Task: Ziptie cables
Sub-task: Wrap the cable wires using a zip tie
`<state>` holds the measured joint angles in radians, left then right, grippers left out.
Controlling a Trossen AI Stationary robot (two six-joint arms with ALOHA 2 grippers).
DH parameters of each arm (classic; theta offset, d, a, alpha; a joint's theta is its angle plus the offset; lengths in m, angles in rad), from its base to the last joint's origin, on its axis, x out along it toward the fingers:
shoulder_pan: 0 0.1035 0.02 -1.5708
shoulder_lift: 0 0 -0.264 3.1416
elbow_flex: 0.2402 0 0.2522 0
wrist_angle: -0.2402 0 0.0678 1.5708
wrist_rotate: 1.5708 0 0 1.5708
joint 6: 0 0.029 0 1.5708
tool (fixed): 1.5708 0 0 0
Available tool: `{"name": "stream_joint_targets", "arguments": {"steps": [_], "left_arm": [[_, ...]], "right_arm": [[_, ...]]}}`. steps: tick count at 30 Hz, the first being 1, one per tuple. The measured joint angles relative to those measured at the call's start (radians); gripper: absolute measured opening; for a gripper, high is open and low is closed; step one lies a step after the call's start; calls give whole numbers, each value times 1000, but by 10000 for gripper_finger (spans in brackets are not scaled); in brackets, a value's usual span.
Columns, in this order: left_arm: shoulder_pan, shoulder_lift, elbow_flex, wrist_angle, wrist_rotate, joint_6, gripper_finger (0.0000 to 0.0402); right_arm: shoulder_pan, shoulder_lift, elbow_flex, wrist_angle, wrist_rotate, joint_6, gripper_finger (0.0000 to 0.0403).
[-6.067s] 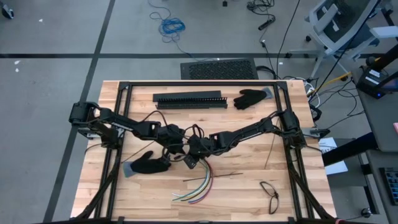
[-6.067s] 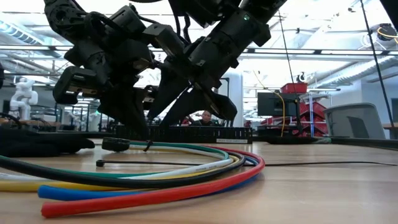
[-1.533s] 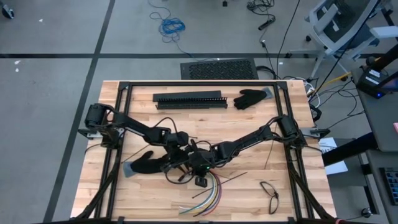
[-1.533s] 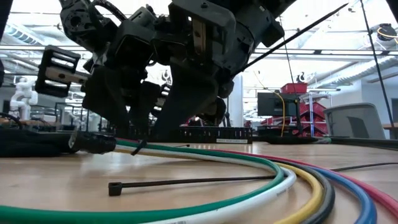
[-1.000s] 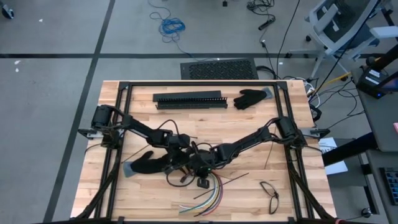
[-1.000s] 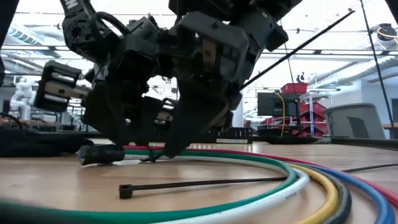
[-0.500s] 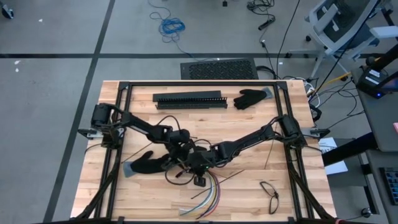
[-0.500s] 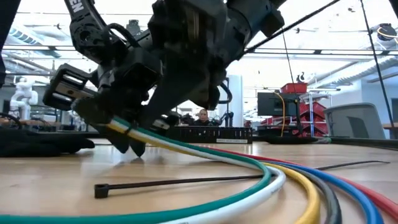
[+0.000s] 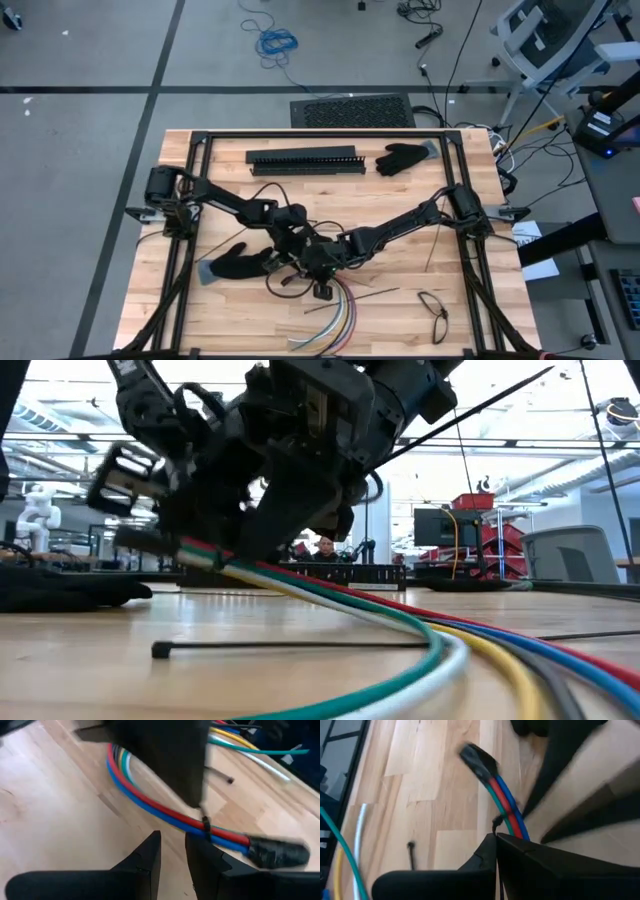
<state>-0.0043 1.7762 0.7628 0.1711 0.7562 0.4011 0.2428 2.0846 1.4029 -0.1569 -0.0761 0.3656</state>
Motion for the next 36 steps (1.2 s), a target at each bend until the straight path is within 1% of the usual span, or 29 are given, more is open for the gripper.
{"name": "stream_joint_targets", "arguments": {"steps": [2,5,7,10,13,14,19,23,29,33,36], "left_arm": [[11,-31,1,-38,-4,45,88],[37,-70,2,-117,-79,157,88],[53,-77,2,-143,-99,183,88],[62,-77,2,-140,-80,182,88],[43,-77,2,-124,-28,182,88],[32,-77,2,-121,-25,183,88],[-12,-77,2,-121,-42,187,88],[-16,-58,1,-88,-53,212,88],[-16,-14,0,-53,-63,210,88],[-18,-14,0,-53,-31,174,88],[-20,-14,0,-57,20,159,88]], "right_arm": [[-1,0,0,-5,1,-12,0],[-2,0,0,-13,12,-24,0],[-2,0,-1,-18,11,-30,0],[-2,0,-1,-21,10,-30,0],[-2,0,-1,-15,7,-30,0],[-2,0,-1,-11,6,-31,0],[3,0,-1,-12,2,-39,0],[11,0,-1,-12,2,-25,0],[18,0,-2,-1,10,-15,0],[21,0,-2,15,27,-37,0],[21,0,-2,11,55,-52,0]]}}
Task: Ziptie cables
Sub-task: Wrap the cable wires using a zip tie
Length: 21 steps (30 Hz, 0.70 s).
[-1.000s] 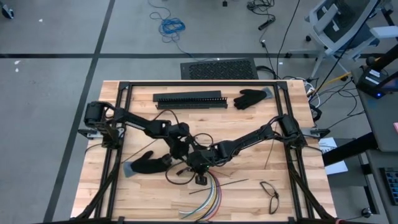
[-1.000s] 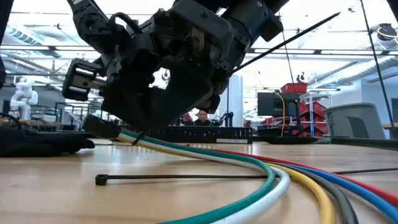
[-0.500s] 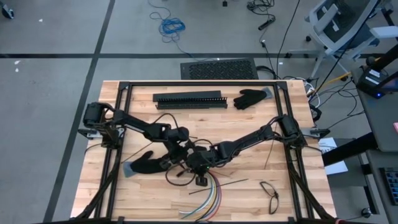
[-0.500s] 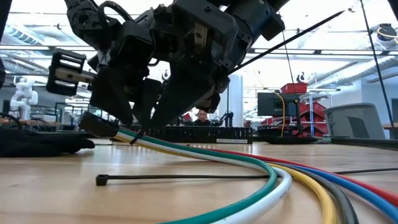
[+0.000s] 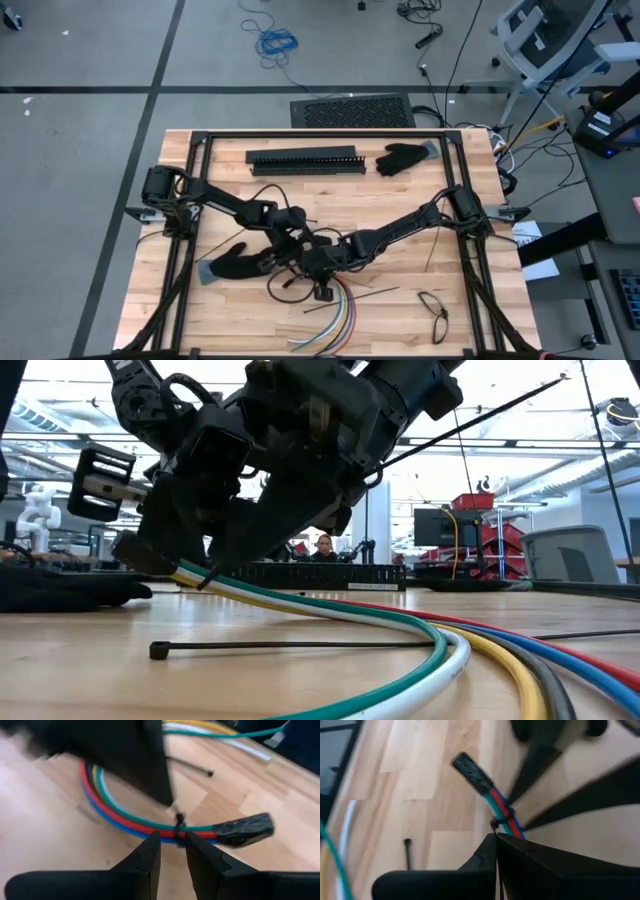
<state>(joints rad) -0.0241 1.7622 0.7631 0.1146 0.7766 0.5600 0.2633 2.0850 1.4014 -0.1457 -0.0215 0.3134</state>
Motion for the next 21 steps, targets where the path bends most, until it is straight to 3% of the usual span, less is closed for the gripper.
{"name": "stream_joint_targets", "arguments": {"steps": [15,21], "left_arm": [[-39,0,-4,8,34,4,88],[-36,28,-4,25,-71,-3,88]], "right_arm": [[-9,0,0,0,32,-39,0],[-10,3,-2,-9,46,-42,0]]}}
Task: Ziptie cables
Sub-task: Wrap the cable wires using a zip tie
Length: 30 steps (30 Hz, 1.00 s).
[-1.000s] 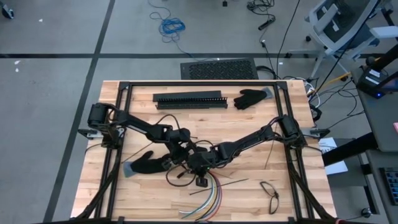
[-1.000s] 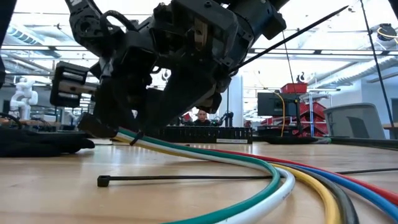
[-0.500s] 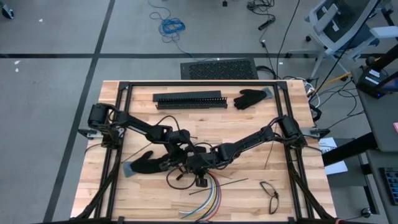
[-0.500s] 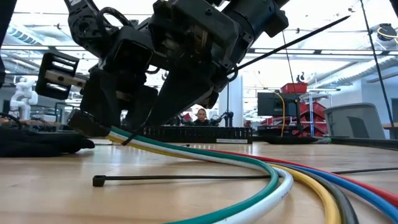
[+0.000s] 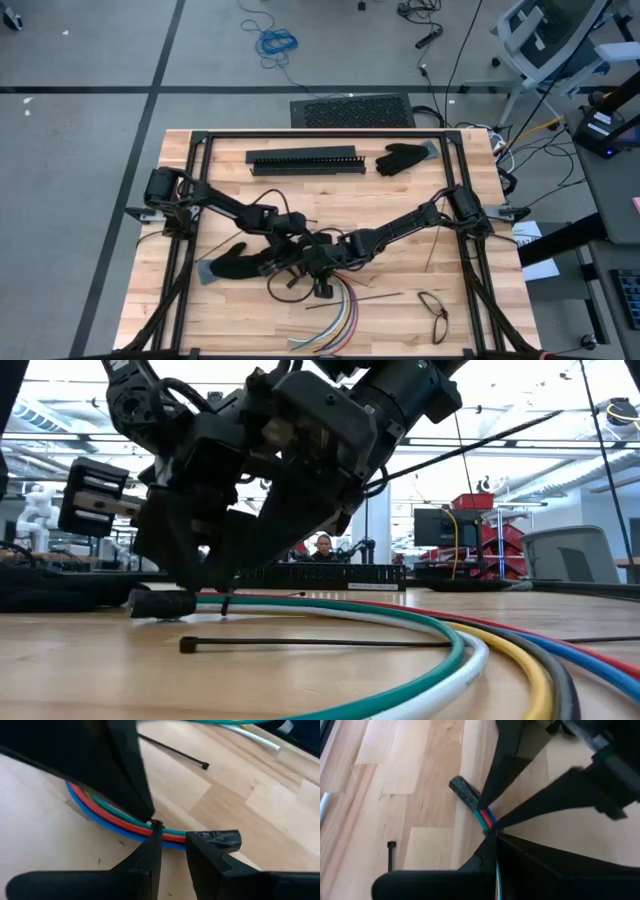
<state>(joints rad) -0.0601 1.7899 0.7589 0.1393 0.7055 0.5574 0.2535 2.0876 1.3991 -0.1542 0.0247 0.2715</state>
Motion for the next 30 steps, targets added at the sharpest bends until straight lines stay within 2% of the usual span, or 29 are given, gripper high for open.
{"name": "stream_joint_targets", "arguments": {"steps": [9,13,19,30], "left_arm": [[74,-3,0,-14,-42,-97,88],[75,-3,0,-4,28,-85,88],[52,-4,0,-67,71,-71,88],[74,-5,0,-28,92,-51,88]], "right_arm": [[-1,-1,2,23,7,-4,0],[-4,-1,2,20,11,-16,0],[-5,-2,2,11,7,-45,0],[-6,-2,2,-8,11,-59,0]]}}
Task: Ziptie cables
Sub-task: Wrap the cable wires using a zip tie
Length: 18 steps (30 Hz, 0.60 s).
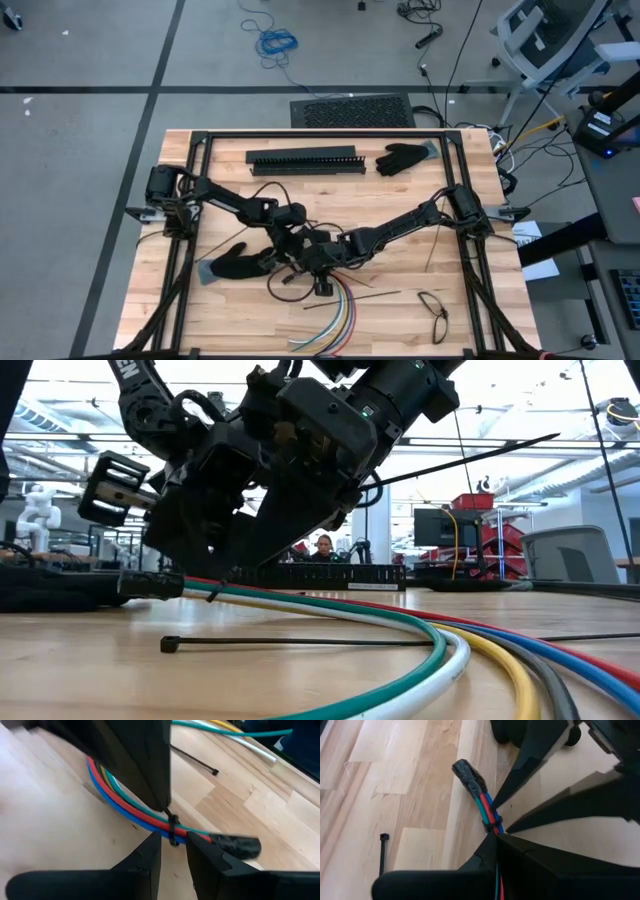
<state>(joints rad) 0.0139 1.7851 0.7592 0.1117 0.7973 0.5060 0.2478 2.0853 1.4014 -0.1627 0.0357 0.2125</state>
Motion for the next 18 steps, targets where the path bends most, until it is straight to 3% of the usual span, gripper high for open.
{"name": "stream_joint_targets", "arguments": {"steps": [18], "left_arm": [[-34,39,2,57,-30,0,88]], "right_arm": [[1,0,-2,-5,12,-18,0]]}}
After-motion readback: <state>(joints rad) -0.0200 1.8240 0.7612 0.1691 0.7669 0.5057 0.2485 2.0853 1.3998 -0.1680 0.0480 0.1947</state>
